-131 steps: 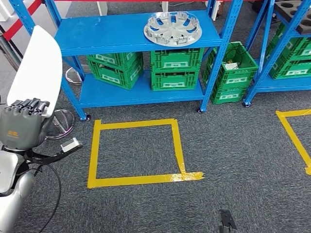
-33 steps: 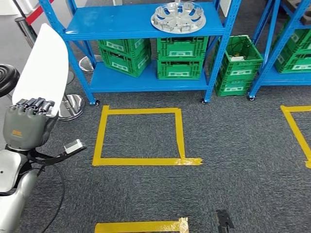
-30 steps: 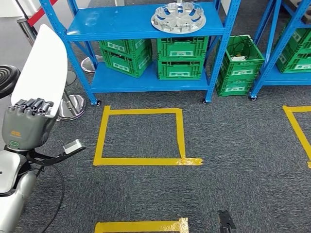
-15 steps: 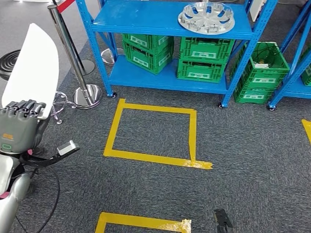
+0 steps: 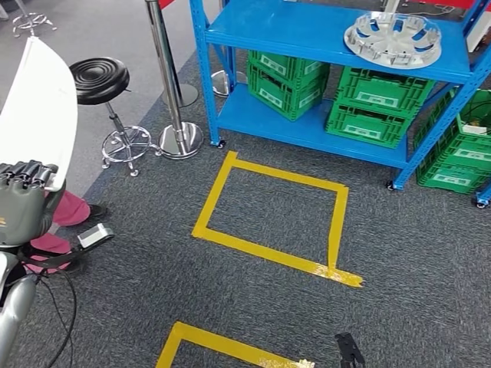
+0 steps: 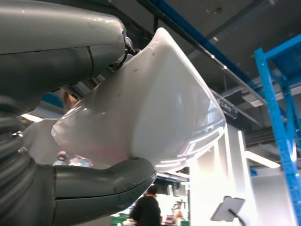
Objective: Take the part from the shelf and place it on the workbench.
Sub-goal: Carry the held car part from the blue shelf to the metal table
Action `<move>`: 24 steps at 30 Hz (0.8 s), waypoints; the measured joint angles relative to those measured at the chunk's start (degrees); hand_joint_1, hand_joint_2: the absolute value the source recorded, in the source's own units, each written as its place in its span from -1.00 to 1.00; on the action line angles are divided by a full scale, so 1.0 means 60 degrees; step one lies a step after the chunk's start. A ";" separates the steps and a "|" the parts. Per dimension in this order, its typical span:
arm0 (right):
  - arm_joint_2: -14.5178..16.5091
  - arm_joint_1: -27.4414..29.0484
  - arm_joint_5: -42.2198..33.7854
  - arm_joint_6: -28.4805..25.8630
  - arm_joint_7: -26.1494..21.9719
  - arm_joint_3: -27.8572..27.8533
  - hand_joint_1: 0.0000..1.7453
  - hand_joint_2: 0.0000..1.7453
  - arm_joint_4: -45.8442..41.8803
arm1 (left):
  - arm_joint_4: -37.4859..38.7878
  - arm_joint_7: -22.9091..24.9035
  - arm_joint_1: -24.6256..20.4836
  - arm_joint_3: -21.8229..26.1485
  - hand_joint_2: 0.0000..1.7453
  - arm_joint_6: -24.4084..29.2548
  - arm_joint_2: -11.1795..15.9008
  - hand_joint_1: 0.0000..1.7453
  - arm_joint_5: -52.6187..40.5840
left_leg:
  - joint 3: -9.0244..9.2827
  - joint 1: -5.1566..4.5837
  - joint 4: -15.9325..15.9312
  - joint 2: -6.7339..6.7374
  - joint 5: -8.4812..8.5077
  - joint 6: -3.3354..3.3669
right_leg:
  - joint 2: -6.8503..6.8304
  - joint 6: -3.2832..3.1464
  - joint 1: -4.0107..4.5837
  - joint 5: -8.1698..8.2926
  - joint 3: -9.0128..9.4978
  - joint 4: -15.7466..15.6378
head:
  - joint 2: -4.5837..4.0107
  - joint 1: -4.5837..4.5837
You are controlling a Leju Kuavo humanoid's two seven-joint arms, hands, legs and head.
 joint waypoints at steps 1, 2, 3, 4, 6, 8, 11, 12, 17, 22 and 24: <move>0.0010 -0.0008 0.0008 -0.0006 -0.0001 -0.0006 -1.00 -1.00 0.0010 | -0.0001 -0.0007 0.0013 0.0036 1.00 0.0013 0.0036 1.00 0.0001 | -0.0029 -0.0005 0.0044 0.0059 -0.0031 -0.0051 | -0.0112 -0.0037 -0.0019 0.0022 0.0028 -0.0038 | -0.0001 -0.0015; 0.0019 -0.0015 0.0015 -0.0013 -0.0008 -0.0014 -1.00 -1.00 0.0017 | 0.0000 -0.0006 0.0000 0.0075 1.00 0.0024 0.0076 1.00 0.0002 | -0.0105 -0.0016 0.0210 0.0249 -0.0143 -0.0109 | -0.0236 -0.0083 -0.0044 0.0039 0.0061 -0.0078 | -0.0001 -0.0065; 0.0029 -0.0018 0.0022 -0.0015 -0.0016 -0.0021 -1.00 -1.00 0.0024 | 0.0001 -0.0002 -0.0029 0.0103 1.00 0.0039 0.0107 1.00 0.0003 | -0.0270 -0.0016 0.0578 0.0524 -0.0356 -0.0173 | -0.0368 -0.0125 -0.0068 0.0049 0.0091 -0.0111 | -0.0001 -0.0115; 0.0025 -0.0018 0.0026 -0.0017 -0.0023 -0.0027 -1.00 -1.00 0.0026 | 0.0003 0.0003 -0.0053 0.0121 1.00 0.0057 0.0117 1.00 0.0003 | -0.0519 -0.0003 0.1122 0.0836 -0.0633 -0.0243 | -0.0497 -0.0150 -0.0055 0.0042 0.0110 -0.0119 | -0.0001 -0.0173; 0.0028 -0.0006 0.0031 -0.0014 -0.0025 -0.0039 -1.00 -1.00 0.0036 | 0.0008 0.0011 -0.0066 0.0122 1.00 0.0088 0.0116 1.00 0.0001 | -0.1098 0.0085 0.2329 0.1114 -0.1104 -0.0359 | -0.0784 -0.0168 -0.0048 0.0019 0.0119 -0.0119 | -0.0001 -0.0215; 0.0029 -0.0010 0.0031 -0.0017 -0.0021 -0.0050 -1.00 -1.00 0.0046 | 0.0016 0.0011 -0.0045 0.0119 1.00 0.0108 0.0117 1.00 0.0000 | -0.1187 0.0161 0.2534 0.1182 -0.0985 -0.0420 | -0.1050 -0.0150 -0.0058 -0.0015 0.0137 -0.0118 | -0.0001 -0.0216; 0.0037 -0.0032 0.0031 -0.0017 -0.0022 -0.0062 -1.00 -1.00 0.0055 | 0.0021 0.0012 -0.0072 0.0122 1.00 0.0141 0.0129 1.00 0.0000 | -0.0252 0.0134 0.0764 0.1666 -0.0159 -0.0390 | -0.1388 -0.0044 -0.0043 -0.0109 0.0240 -0.0110 | -0.0001 -0.0226; 0.0040 -0.0039 0.0031 -0.0016 -0.0024 -0.0066 -1.00 -1.00 0.0056 | 0.0023 0.0013 -0.0089 0.0123 1.00 0.0160 0.0132 1.00 0.0000 | -0.0016 0.0087 0.0300 0.1863 -0.0048 -0.0327 | -0.1481 0.0010 -0.0013 -0.0144 0.0267 -0.0105 | -0.0001 -0.0226; 0.0051 -0.0089 0.0031 -0.0016 -0.0030 -0.0116 -1.00 -1.00 0.0067 | 0.0042 0.0028 -0.0103 0.0145 1.00 0.0217 0.0204 1.00 0.0003 | 0.0066 0.0017 -0.0034 0.1630 -0.0071 0.0047 | -0.1507 0.0258 0.0007 -0.0407 0.0286 0.0012 | -0.0001 -0.0168; 0.0054 -0.0058 0.0028 -0.0014 -0.0035 -0.0160 -1.00 -1.00 0.0088 | 0.0068 0.0033 -0.0122 0.0117 1.00 0.0240 0.0182 1.00 0.0000 | 0.0090 0.0014 -0.0075 0.1050 -0.0057 0.0243 | -0.0650 0.0236 0.0028 -0.1396 -0.1059 0.2527 | -0.0001 -0.0085; 0.0054 -0.0048 0.0028 -0.0009 -0.0035 -0.0177 -1.00 -1.00 0.0102 | 0.0087 0.0040 -0.0120 0.0115 1.00 0.0243 0.0183 1.00 0.0000 | 0.0111 -0.0007 -0.0068 0.0766 -0.0060 0.0241 | -0.0604 0.0189 0.0036 -0.0886 -0.1079 0.2196 | -0.0001 -0.0087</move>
